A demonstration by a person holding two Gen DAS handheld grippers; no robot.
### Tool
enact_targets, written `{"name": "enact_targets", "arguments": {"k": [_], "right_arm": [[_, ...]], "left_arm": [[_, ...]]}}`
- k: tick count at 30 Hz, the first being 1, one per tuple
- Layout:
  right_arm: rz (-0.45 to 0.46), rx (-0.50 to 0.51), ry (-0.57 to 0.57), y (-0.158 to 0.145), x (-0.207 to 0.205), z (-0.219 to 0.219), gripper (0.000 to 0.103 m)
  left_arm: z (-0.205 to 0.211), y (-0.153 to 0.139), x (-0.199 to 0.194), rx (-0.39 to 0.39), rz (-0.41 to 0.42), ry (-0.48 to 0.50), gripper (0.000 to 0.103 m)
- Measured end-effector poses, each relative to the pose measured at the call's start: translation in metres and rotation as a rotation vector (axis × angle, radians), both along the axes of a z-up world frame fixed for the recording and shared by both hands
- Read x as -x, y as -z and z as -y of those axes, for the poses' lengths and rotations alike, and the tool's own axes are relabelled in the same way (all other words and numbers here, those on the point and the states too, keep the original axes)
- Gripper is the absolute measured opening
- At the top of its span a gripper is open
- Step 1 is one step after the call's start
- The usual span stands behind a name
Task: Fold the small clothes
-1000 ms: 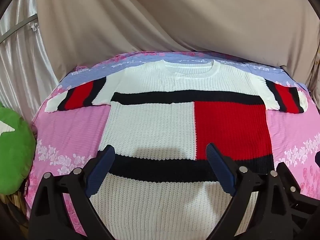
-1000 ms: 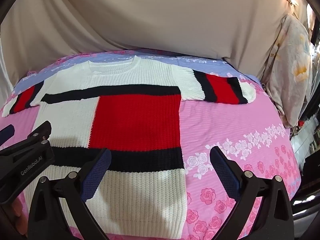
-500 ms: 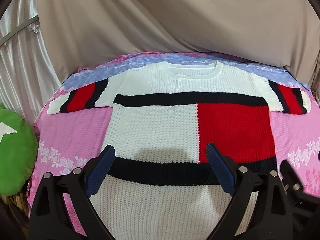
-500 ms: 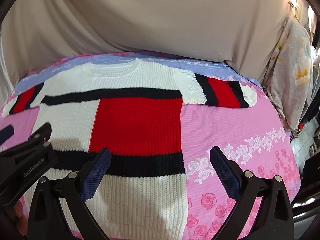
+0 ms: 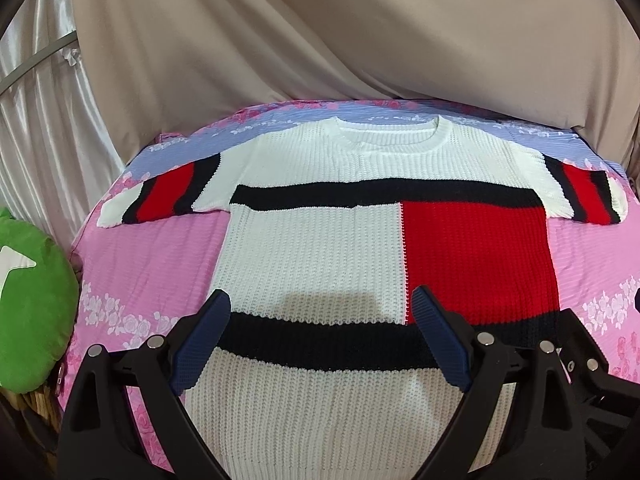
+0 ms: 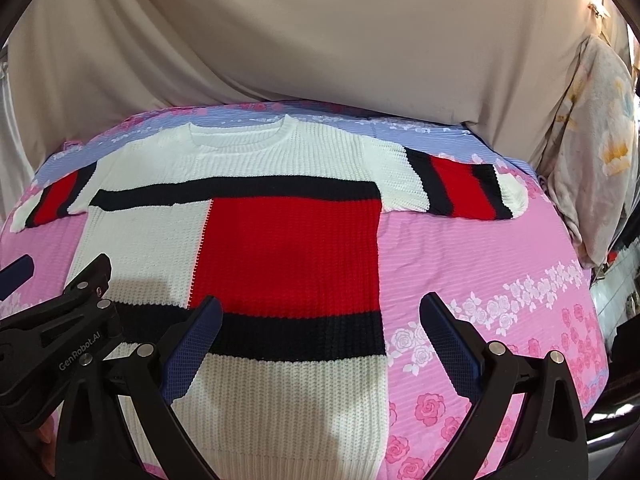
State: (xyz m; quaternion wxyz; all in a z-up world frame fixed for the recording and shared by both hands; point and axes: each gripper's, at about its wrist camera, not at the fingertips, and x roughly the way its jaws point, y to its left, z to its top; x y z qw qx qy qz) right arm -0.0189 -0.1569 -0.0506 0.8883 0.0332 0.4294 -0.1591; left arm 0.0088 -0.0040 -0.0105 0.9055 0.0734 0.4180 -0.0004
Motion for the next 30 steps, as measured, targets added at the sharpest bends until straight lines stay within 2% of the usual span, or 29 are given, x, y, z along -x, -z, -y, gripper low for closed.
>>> {"name": "enact_targets", "arguments": {"k": [30], "right_arm": [[-0.019,-0.007,-0.006,0.0061,-0.0001,0.0,0.098]], "left_arm": [[0.0046,0.002,-0.0032,-0.012,-0.013,-0.013,0.086]]}}
